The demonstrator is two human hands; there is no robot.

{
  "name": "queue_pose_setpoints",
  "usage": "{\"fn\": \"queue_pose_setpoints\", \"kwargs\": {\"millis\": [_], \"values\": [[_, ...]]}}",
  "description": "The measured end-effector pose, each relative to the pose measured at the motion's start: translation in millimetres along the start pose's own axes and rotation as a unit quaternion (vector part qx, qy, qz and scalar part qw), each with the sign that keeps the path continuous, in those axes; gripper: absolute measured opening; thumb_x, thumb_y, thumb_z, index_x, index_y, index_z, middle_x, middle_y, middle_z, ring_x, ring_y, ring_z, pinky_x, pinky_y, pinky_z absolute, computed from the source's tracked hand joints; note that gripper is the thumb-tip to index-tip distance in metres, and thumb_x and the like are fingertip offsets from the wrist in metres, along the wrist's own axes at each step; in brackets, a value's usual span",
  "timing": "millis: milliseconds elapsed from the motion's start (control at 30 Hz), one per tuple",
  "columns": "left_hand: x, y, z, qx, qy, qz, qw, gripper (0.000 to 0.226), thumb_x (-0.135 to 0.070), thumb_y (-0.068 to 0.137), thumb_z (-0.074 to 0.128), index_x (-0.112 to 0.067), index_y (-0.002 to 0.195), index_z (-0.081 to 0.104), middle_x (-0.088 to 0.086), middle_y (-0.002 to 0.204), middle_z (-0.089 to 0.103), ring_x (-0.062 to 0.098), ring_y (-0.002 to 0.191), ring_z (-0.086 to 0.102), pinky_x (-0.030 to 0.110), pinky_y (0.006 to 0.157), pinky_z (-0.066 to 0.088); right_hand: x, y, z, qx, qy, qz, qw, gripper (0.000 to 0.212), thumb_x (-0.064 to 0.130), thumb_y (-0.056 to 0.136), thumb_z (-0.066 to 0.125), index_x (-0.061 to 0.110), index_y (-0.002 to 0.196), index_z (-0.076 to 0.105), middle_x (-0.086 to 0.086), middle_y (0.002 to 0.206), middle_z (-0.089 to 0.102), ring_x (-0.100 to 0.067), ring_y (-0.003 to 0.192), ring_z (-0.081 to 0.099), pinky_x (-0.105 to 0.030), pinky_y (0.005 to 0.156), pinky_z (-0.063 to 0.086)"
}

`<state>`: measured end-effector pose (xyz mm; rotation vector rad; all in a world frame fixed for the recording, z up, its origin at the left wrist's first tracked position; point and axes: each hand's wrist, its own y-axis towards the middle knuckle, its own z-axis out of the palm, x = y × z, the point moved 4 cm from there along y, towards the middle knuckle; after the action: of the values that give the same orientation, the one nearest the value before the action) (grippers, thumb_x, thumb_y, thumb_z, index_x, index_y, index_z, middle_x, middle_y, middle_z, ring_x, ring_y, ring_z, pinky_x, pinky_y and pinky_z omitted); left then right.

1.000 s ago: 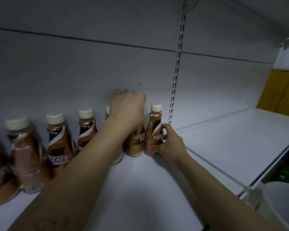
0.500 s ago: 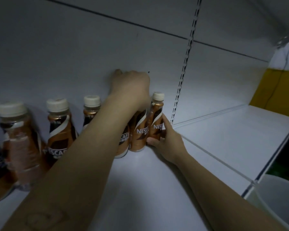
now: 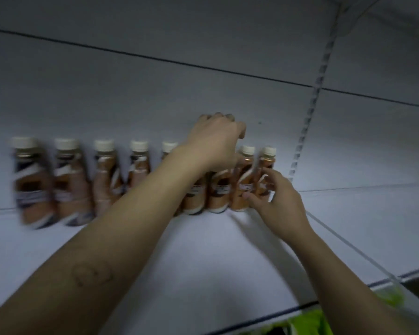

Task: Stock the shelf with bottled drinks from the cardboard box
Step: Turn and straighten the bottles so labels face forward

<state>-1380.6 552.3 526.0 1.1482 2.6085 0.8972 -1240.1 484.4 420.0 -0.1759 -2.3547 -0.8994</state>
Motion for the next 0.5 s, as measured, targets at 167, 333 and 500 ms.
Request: {"fn": "queue_pose_setpoints", "kwargs": {"millis": [167, 333, 500], "values": [[83.8, -72.6, -46.9, -0.011, 0.09, -0.073, 0.993, 0.052, -0.049, 0.082, 0.061, -0.025, 0.128, 0.051, 0.006, 0.127, 0.055, 0.029, 0.118, 0.048, 0.041, 0.099, 0.033, 61.2, -0.5, 32.3, 0.039, 0.037, -0.07, 0.996, 0.06, 0.04, 0.077, 0.075, 0.021, 0.13, 0.054, -0.001, 0.126, 0.061, -0.021, 0.112, 0.058, -0.027, 0.085, 0.041], [166.3, -133.2, -61.1, 0.017, 0.102, -0.191, 0.976, 0.057, -0.047, 0.081, 0.062, -0.026, 0.132, 0.048, 0.006, 0.131, 0.052, 0.03, 0.12, 0.044, 0.044, 0.098, 0.035, 114.2, -10.7, 83.2, 0.083, 0.099, -0.128, 0.983, 0.061, 0.034, 0.08, 0.074, 0.026, 0.136, 0.049, 0.006, 0.131, 0.056, -0.014, 0.117, 0.054, -0.025, 0.09, 0.038], [202.8, -157.3, -51.0, -0.005, 0.15, -0.192, 0.97, 0.053, -0.058, 0.078, 0.056, -0.029, 0.123, 0.056, 0.006, 0.122, 0.057, 0.032, 0.117, 0.045, 0.048, 0.097, 0.031, 162.2, -10.2, 129.5, 0.105, 0.13, -0.168, 0.971, 0.055, 0.037, 0.082, 0.069, 0.032, 0.134, 0.048, 0.012, 0.122, 0.054, -0.004, 0.099, 0.058, -0.028, 0.087, 0.048]]}}
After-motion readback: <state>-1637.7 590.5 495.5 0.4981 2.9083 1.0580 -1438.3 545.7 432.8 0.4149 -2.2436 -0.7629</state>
